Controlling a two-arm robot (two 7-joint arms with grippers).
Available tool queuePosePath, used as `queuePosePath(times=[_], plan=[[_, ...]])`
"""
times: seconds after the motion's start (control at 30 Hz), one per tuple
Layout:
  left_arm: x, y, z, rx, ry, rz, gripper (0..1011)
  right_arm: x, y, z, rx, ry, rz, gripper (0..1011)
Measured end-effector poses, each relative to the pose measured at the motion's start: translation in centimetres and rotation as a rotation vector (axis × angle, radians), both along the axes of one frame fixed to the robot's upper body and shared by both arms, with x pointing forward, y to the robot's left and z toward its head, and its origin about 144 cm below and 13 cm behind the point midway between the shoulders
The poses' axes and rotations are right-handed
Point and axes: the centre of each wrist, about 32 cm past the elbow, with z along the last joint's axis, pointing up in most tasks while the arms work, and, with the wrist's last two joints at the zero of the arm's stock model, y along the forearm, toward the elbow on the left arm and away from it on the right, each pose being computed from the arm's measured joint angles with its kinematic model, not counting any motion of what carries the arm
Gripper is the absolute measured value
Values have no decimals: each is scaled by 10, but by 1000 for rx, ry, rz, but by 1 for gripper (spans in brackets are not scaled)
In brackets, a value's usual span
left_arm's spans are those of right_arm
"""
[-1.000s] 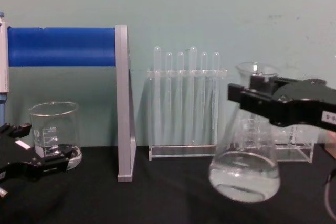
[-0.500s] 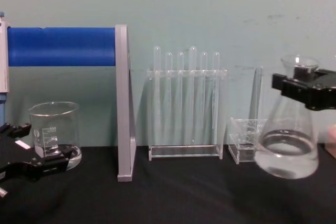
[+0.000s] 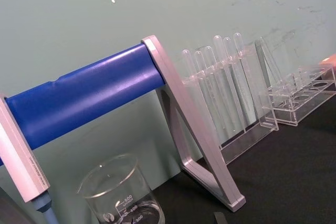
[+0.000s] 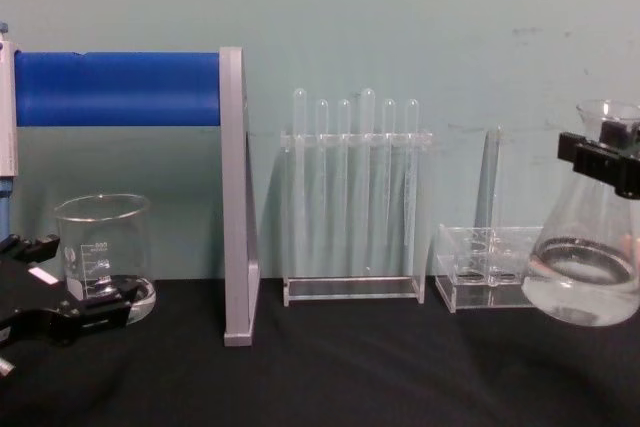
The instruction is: Grasp the erlenmeyer flask with one hand, shake it three times, then place it back.
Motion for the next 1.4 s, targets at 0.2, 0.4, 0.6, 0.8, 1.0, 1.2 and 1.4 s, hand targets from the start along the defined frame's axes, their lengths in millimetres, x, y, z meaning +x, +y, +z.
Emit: queuePosePath(times=[0.2, 0.4, 0.6, 0.8, 1.0, 1.2, 1.4], plan=[[0, 0, 0, 0, 0, 0, 1001, 0, 0, -1, -1, 2, -1, 450], [0, 0, 0, 0, 0, 0, 1001, -3, 5, -1, 2, 5, 27, 450], [0, 0, 0, 0, 0, 0, 1001, -8, 14, -1, 5, 11, 79, 450], [0, 0, 0, 0, 0, 0, 1001, -15, 25, 0, 14, 16, 143, 449], [0, 0, 0, 0, 0, 0, 1001, -23, 35, -1, 20, 26, 210, 449], [0, 0, 0, 0, 0, 0, 1001, -31, 44, -1, 27, 37, 273, 450], [0, 0, 0, 0, 0, 0, 1001, -39, 51, -1, 32, 46, 332, 450]])
